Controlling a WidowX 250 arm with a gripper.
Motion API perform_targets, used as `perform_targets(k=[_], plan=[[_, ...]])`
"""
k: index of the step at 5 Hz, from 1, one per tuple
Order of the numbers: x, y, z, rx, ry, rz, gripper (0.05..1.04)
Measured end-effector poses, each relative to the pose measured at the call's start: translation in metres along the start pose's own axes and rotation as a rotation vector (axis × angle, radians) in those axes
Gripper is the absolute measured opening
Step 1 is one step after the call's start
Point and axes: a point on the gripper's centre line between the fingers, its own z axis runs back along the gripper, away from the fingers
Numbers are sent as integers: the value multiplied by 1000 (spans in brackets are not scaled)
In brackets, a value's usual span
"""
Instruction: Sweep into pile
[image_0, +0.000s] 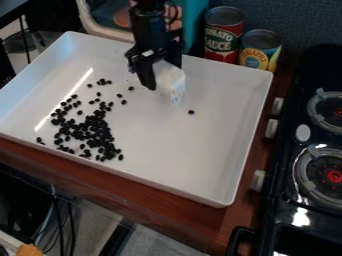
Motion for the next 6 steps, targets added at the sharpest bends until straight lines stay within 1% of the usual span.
perform_targets(k=[1,2,3,4,5,6], plan=[[28,0,-5,-31,-8,155,759],[39,3,-17,-16,-16,200,759],[46,5,-21,-18,-39,216,759],[58,12,-23,-18,-61,247,759],[58,22,-26,-31,-68,271,759],[52,35,-26,-38,-71,282,759]])
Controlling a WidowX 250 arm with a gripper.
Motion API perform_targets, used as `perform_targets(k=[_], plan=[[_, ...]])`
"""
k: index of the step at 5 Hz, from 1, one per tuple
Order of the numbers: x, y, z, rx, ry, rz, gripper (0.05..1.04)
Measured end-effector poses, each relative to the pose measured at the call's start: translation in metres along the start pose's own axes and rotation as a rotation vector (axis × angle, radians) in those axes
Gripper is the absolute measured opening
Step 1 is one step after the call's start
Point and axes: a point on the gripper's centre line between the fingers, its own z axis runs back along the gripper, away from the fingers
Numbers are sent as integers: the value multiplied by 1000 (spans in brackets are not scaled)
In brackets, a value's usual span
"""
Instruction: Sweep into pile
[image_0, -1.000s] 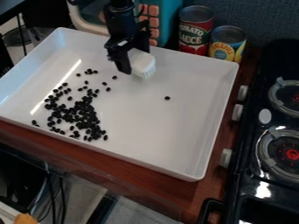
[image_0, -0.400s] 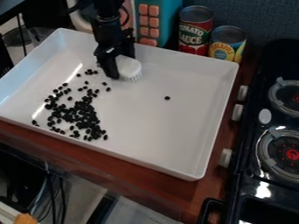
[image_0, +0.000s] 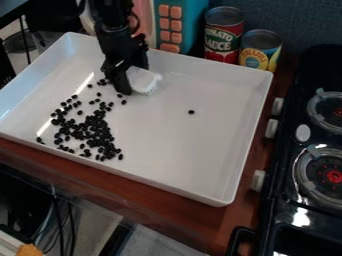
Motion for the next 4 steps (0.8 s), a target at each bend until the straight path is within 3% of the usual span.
perform_targets(k=[2,4], plan=[[-9,34,1,12,14,40,759],[-21,59,-3,27,-19,6,741]])
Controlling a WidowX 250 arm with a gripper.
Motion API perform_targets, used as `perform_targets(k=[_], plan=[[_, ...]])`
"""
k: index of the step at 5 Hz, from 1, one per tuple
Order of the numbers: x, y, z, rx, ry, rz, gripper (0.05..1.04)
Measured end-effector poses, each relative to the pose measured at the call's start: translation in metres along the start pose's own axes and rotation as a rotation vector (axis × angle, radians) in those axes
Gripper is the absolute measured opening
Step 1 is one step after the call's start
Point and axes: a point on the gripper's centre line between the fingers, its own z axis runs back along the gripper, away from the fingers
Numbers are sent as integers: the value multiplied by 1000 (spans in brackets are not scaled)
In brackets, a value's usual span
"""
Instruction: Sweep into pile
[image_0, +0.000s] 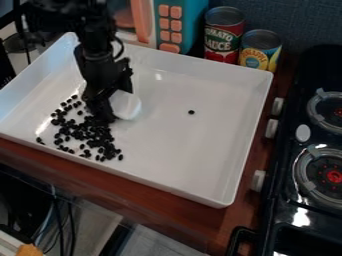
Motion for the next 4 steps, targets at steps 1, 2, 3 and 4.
perform_targets(k=[1,2,3,4], plan=[[-11,8,-1,8,-22,-37,730],[-16,15,-1,7,-27,-61,730],[-19,21,-1,11,-23,-82,729],[-20,24,-1,23,-13,-93,729]])
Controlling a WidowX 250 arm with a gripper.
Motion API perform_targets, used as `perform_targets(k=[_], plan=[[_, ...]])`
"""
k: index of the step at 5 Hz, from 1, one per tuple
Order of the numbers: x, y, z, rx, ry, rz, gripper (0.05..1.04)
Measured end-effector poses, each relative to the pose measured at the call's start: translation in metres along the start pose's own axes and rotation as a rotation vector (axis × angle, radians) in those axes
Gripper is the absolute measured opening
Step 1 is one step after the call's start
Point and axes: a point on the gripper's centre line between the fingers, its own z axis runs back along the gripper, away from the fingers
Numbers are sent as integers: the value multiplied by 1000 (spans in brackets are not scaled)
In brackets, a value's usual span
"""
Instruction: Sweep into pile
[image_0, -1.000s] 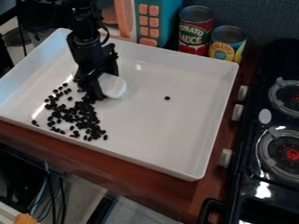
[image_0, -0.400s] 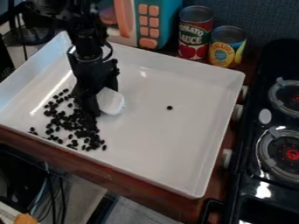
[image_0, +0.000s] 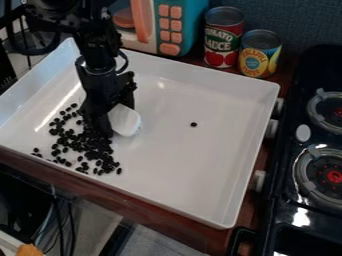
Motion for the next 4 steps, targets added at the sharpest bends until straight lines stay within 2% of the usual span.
perform_targets(k=[1,2,4], plan=[[-2,0,2,14,16,-5,729],[-4,0,7,53,30,21,729],[3,5,12,83,47,132,729]])
